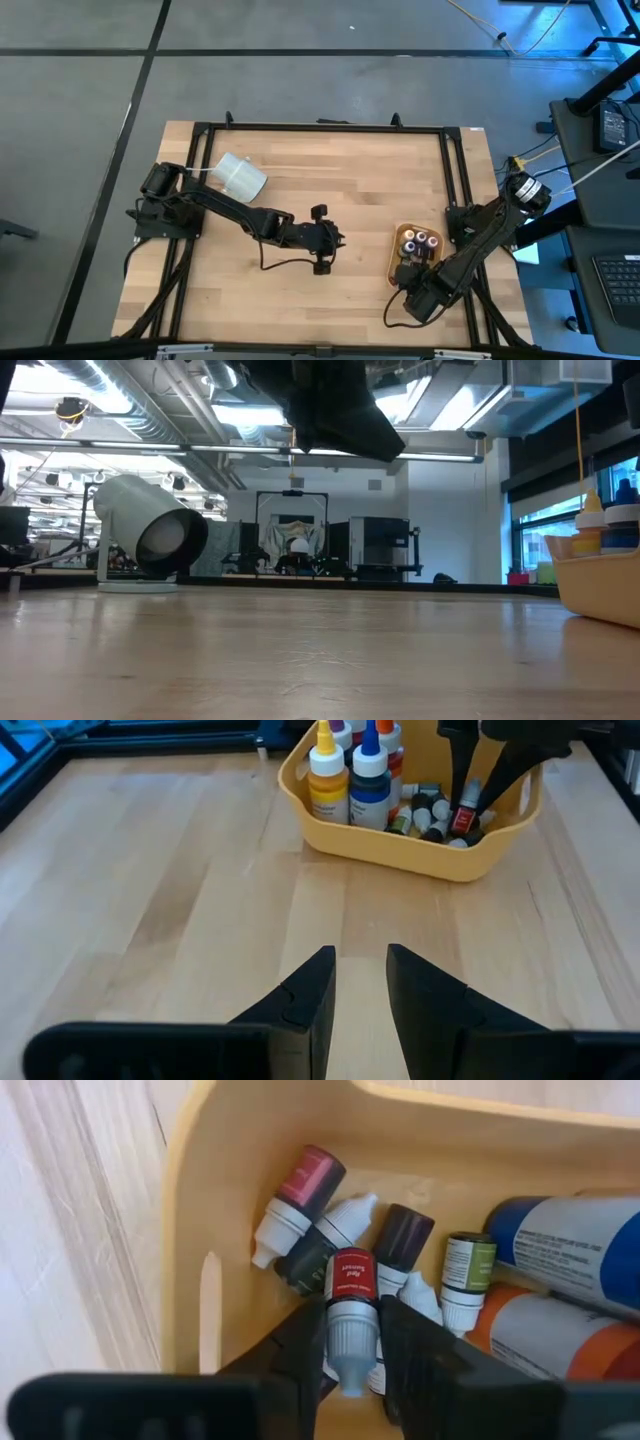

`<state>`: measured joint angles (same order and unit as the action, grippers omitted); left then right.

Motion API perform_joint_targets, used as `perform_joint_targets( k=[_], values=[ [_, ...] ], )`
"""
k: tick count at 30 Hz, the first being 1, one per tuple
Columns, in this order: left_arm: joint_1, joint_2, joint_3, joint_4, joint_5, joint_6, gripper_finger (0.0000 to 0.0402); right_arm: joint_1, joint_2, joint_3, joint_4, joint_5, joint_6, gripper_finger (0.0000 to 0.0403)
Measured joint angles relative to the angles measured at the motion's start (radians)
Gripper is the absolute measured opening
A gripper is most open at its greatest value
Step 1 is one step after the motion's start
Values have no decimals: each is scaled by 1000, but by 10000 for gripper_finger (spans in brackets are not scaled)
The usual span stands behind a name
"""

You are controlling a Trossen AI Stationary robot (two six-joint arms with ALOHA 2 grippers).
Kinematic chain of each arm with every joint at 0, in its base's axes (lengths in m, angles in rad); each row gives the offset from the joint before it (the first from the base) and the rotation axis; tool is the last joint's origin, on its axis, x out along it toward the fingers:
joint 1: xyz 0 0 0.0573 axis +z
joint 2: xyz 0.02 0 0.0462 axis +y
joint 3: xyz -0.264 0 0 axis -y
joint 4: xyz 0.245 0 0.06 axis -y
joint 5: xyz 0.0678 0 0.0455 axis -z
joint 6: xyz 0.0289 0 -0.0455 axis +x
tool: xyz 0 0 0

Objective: Pick & Place food coloring
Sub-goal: Put the small dark red food coloring bottle into the yellow bin, then return to Home Position

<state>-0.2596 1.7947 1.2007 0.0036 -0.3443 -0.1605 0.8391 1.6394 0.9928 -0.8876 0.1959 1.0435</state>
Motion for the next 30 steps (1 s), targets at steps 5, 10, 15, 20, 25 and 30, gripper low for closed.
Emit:
perform_joint_targets(
  k=[5,10,15,20,25,30],
  values=[
    [0,-20,0,-15,7,-2,89,0,0,0,-1,-5,-1,114],
    [-1,-76,0,-74,6,-2,90,0,-2,2,-33,-36,-3,124],
    [-7,-149,-32,-85,10,-6,87,1,-52,59,-170,25,-35,121],
    [-20,-316,-230,54,-15,-11,89,-7,-93,139,-282,114,-139,120],
    [-36,-530,-438,98,-103,-3,89,-17,-149,114,-274,303,-180,120],
    [-44,-675,-572,101,-74,-56,87,-27,-313,24,-178,334,-241,120]
  ],
)
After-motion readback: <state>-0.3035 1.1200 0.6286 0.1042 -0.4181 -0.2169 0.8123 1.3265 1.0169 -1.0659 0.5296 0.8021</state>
